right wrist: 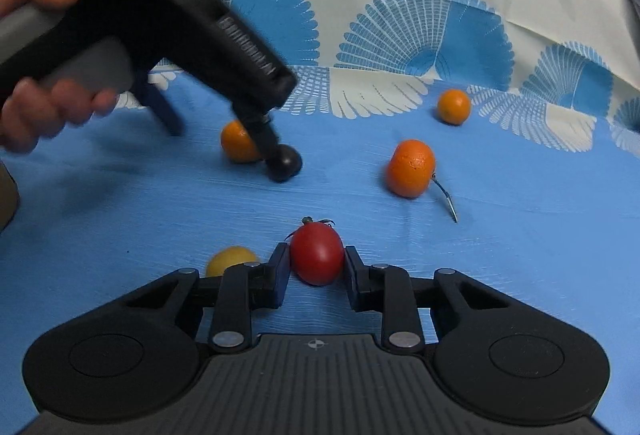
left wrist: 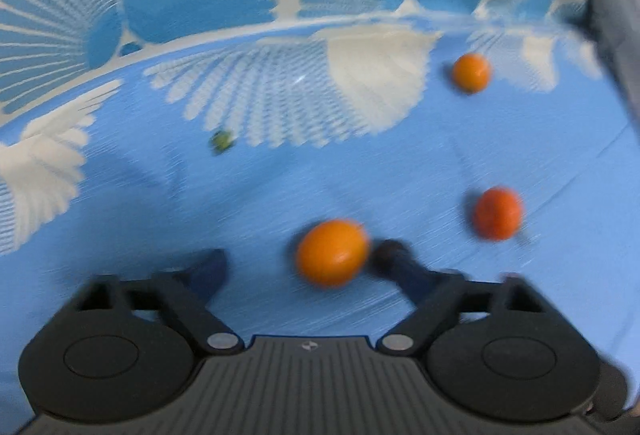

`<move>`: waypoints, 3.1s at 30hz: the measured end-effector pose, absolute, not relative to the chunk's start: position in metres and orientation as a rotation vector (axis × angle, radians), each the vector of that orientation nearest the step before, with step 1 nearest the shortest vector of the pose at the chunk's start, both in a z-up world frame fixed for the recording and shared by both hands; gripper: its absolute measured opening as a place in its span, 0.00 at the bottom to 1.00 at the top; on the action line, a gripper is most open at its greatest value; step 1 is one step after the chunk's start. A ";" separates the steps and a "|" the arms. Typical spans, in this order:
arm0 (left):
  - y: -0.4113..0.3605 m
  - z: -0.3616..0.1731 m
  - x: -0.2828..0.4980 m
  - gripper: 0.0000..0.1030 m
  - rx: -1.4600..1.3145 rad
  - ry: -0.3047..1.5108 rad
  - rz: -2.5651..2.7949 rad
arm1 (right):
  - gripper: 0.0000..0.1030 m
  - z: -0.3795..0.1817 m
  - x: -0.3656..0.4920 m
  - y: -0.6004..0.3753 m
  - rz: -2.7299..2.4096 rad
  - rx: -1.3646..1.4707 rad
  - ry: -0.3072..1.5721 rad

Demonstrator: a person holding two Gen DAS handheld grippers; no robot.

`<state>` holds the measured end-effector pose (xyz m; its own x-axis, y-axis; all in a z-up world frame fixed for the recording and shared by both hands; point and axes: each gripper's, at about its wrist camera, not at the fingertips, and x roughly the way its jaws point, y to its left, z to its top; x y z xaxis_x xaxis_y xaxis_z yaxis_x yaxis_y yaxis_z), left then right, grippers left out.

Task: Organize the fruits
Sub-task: 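Grasp a mandarin with the left tool while the right tool grasps a red tomato, then carry the mandarin and red tomato with both tools over the box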

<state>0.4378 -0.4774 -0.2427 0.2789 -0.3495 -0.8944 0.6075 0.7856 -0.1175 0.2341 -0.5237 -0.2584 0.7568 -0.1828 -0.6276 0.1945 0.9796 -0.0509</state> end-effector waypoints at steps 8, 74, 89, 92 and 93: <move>-0.468 -0.234 0.427 0.38 0.259 1.115 -0.653 | 0.29 -0.248 0.218 -0.527 -0.242 0.109 0.712; 0.004 -0.024 0.124 0.38 -0.231 0.918 -0.322 | 0.29 -0.041 0.026 -0.162 0.157 0.087 0.702; 0.004 -0.061 0.154 0.38 -0.216 0.987 -0.301 | 0.29 -0.066 0.062 -0.152 0.167 0.064 0.758; 0.004 -0.071 0.160 0.38 -0.208 1.004 -0.297 | 0.29 -0.072 0.069 -0.150 0.169 0.059 0.770; 0.003 -0.074 0.162 0.38 -0.204 1.007 -0.294 | 0.29 -0.074 0.072 -0.149 0.170 0.058 0.775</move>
<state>0.1621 0.0035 -0.0738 0.5000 -0.3345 -0.7988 0.1482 0.9418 -0.3016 0.0723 -0.1491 -0.0742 0.7017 0.1738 -0.6910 -0.1308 0.9847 0.1148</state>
